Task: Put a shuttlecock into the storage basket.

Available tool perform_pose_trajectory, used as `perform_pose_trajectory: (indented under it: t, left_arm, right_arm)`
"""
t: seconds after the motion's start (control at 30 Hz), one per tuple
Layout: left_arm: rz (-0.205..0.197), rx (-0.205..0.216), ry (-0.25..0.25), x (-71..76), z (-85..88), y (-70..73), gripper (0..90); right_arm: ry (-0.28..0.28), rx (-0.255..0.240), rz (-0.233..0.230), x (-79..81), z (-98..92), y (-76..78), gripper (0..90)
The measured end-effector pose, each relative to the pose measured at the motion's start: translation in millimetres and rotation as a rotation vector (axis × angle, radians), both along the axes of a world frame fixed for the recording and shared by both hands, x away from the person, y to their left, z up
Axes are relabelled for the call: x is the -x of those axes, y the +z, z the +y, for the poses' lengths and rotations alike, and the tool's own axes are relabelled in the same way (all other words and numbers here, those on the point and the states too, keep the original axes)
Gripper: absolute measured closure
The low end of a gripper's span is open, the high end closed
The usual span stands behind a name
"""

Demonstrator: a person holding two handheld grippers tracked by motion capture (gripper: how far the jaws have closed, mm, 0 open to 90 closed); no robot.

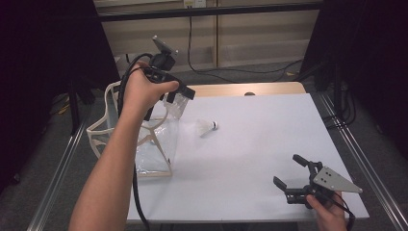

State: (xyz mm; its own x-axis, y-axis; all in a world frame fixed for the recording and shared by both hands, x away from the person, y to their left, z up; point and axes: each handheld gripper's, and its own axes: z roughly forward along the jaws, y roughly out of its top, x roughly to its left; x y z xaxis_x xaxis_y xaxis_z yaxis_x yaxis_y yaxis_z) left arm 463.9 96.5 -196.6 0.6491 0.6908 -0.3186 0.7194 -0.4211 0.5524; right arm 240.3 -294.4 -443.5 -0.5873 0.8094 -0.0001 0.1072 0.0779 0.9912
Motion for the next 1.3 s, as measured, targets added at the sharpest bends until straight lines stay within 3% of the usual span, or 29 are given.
perform_pose_trajectory:
  t: [1.3]
  left_arm:
    - [-0.03, -0.011, 0.056, -11.6, 25.1, 13.7, 65.6]
  right_arm:
    - [0.0, 0.004, 0.003, -0.1, 0.3, -0.2, 1.4]
